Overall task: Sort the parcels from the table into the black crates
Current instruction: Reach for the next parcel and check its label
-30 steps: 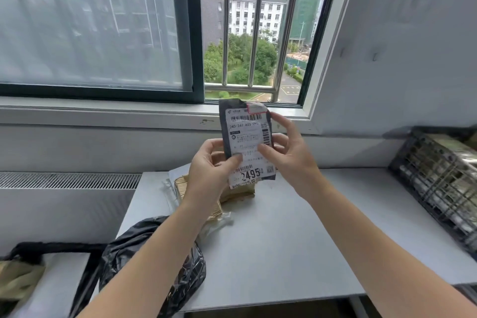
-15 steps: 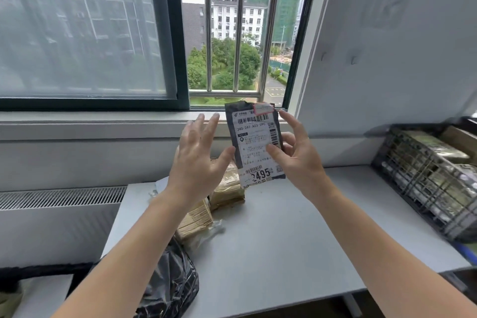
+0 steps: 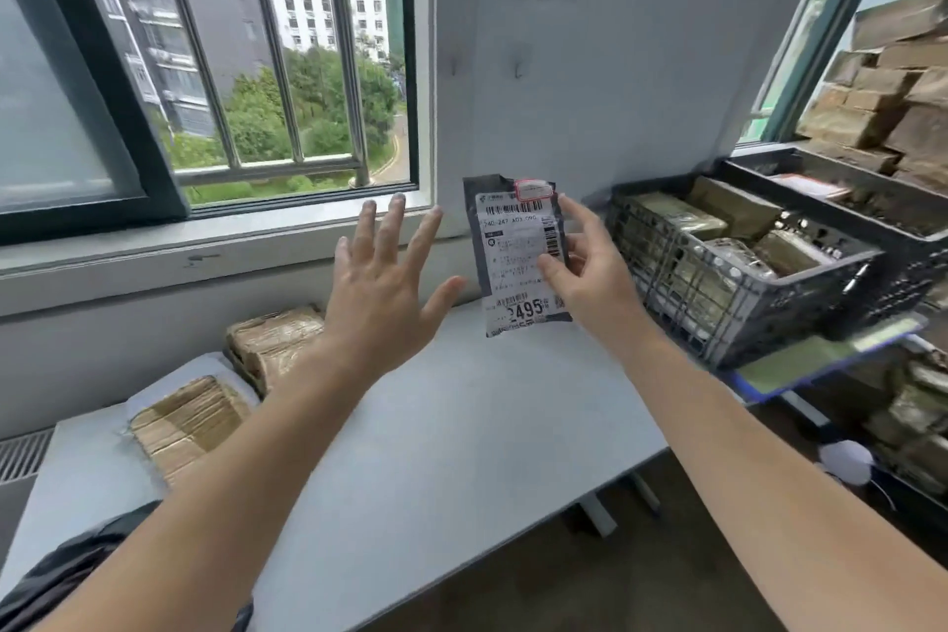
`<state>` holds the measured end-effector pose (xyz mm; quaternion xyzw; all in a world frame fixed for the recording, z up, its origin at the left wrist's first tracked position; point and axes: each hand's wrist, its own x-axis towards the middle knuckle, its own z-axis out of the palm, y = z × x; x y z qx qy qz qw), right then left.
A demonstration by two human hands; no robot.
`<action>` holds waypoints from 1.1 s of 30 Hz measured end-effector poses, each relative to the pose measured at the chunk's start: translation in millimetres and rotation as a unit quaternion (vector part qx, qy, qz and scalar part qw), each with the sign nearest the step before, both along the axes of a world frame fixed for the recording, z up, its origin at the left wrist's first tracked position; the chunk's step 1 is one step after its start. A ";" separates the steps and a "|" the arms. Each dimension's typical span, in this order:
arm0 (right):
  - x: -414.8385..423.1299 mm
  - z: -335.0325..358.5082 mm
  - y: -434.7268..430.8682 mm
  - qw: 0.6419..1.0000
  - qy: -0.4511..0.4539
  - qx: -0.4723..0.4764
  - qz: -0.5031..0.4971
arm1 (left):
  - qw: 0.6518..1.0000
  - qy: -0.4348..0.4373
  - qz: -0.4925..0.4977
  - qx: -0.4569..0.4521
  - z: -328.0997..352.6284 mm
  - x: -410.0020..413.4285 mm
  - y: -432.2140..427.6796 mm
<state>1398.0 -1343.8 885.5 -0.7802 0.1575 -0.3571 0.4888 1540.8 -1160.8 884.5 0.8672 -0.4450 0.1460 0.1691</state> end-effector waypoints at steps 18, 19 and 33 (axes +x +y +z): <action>-188.3 18.2 -358.5 0.983 0.089 -0.086 -0.137 | 0.994 -0.043 -0.097 0.015 23.8 -164.5 -394.5; -194.0 18.3 -376.5 0.982 0.092 -0.082 -0.144 | 0.994 -0.043 -0.104 0.017 23.4 -168.6 -414.4; -210.6 13.0 -657.7 0.950 0.177 -0.139 -0.218 | 0.987 -0.041 -0.157 0.014 0.2 -178.3 -722.8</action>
